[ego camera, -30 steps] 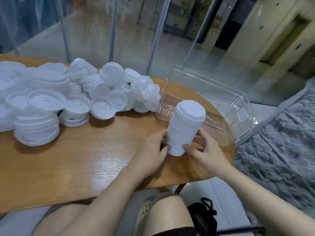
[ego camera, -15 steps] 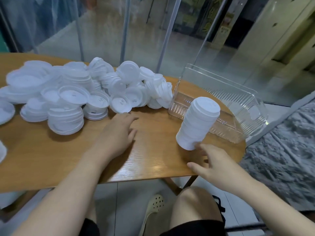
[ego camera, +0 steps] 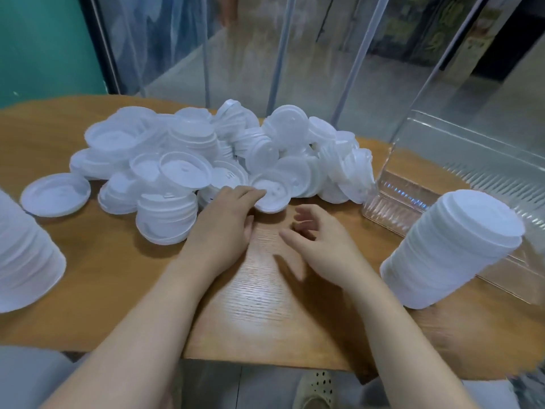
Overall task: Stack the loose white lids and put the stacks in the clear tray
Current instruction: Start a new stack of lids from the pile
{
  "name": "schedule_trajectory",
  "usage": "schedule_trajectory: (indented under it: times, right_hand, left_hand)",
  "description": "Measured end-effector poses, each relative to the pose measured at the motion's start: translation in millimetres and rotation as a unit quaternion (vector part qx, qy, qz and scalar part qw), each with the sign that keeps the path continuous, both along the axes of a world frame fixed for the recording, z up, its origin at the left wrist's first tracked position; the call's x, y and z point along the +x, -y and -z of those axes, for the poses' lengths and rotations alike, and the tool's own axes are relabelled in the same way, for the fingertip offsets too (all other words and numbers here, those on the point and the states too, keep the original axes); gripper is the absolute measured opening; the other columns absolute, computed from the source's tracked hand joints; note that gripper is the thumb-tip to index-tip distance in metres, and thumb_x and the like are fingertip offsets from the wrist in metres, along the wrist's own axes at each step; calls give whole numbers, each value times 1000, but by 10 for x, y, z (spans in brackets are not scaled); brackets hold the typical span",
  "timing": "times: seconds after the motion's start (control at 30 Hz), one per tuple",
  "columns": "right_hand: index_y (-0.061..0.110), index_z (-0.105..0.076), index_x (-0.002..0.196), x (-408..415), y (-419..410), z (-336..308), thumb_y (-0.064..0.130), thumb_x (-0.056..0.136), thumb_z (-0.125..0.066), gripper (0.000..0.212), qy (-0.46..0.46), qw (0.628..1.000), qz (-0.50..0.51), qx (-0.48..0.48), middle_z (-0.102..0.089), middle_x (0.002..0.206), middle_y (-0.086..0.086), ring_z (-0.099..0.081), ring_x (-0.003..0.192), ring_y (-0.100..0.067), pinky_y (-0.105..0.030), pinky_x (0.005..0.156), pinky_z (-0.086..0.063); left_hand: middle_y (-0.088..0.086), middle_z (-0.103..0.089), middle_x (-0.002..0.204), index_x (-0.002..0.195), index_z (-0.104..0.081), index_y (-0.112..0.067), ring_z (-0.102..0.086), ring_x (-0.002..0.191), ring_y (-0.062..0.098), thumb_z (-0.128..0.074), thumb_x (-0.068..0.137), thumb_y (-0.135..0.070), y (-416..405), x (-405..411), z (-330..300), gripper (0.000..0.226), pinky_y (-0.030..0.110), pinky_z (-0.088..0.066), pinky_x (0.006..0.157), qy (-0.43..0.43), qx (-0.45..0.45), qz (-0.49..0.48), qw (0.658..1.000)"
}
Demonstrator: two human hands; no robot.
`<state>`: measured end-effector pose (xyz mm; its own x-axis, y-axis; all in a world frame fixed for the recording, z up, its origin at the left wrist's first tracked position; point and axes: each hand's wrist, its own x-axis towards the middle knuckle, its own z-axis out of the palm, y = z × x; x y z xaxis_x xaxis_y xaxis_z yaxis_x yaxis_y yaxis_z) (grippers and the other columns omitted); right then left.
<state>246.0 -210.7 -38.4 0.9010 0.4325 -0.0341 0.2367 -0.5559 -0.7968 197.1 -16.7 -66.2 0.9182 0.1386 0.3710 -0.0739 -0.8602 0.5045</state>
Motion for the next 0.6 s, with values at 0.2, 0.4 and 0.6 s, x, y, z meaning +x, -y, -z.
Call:
schedule_trajectory:
  times: [0.2, 0.4, 0.6]
  right_hand:
    - [34, -55, 130, 302, -82, 71, 32, 92, -74, 43, 36, 999, -16, 10, -61, 110, 19, -59, 91, 11, -4, 74, -46]
    - [34, -46, 146, 200, -21, 140, 37, 88, -77, 66, 52, 997, -54, 5, -58, 123, 15, -56, 108, 6, -8, 84, -44]
    - [31, -48, 148, 24, 143, 205, 43, 83, -78, 73, 87, 995, -40, 31, -57, 127, 17, -58, 110, 5, -13, 91, -48]
  left_hand:
    - [-3, -70, 108, 110, -76, -17, -56, 95, 24, -71, 90, -8, -27, 99, 59, 22, 39, -47, 79, 20, 50, -4, 999]
    - [-10, -68, 100, 101, -77, -19, -63, 92, 14, -74, 92, -17, -37, 40, 45, 10, 39, -54, 77, 37, 0, 5, 999]
    - [-16, -65, 87, 92, -74, -22, -59, 79, 4, -83, 86, -18, 59, -50, -8, 11, 17, -44, 73, 38, -114, -8, 993]
